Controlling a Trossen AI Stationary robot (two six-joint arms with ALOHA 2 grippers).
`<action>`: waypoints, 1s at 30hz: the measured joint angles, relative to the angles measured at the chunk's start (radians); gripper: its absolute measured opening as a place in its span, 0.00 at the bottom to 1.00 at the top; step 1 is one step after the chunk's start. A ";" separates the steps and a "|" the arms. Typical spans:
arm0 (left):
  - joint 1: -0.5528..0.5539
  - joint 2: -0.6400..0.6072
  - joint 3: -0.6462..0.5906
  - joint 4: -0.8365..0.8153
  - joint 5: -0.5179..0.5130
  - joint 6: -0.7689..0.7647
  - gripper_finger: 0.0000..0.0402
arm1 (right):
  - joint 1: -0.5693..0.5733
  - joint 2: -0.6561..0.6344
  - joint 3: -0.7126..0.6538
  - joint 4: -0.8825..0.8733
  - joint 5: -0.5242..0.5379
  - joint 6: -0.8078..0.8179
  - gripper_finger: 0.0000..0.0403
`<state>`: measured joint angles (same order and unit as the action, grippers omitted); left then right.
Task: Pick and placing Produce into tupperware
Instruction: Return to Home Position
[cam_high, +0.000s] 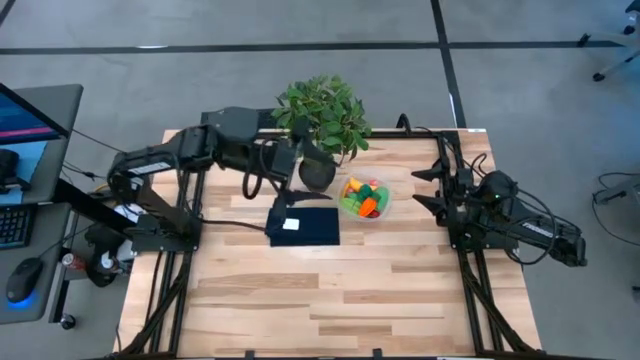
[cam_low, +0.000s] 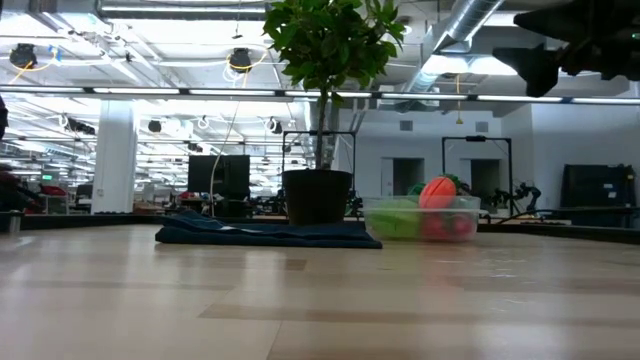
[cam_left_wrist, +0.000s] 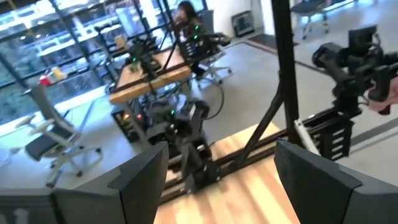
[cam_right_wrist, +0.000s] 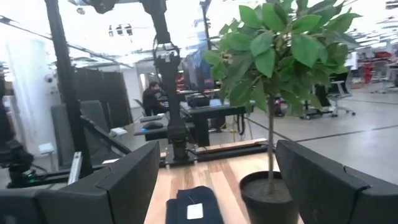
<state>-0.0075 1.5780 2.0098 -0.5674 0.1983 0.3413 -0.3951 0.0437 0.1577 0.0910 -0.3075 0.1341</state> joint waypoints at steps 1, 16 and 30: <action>-0.001 -0.006 0.000 -0.012 -0.011 0.001 0.70 | 0.000 0.000 0.000 0.000 0.008 0.000 0.78; -0.092 -0.181 -0.001 -0.053 -0.407 -0.046 0.70 | 0.000 0.000 0.001 -0.008 0.085 0.016 0.78; -0.138 -0.588 -0.537 0.264 -0.393 -0.082 0.70 | 0.000 0.000 0.001 -0.007 0.107 0.016 0.78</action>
<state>-0.1452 0.9903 1.4729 -0.3038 -0.1946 0.2594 -0.3950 0.0437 0.1589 0.0835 -0.2001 0.1499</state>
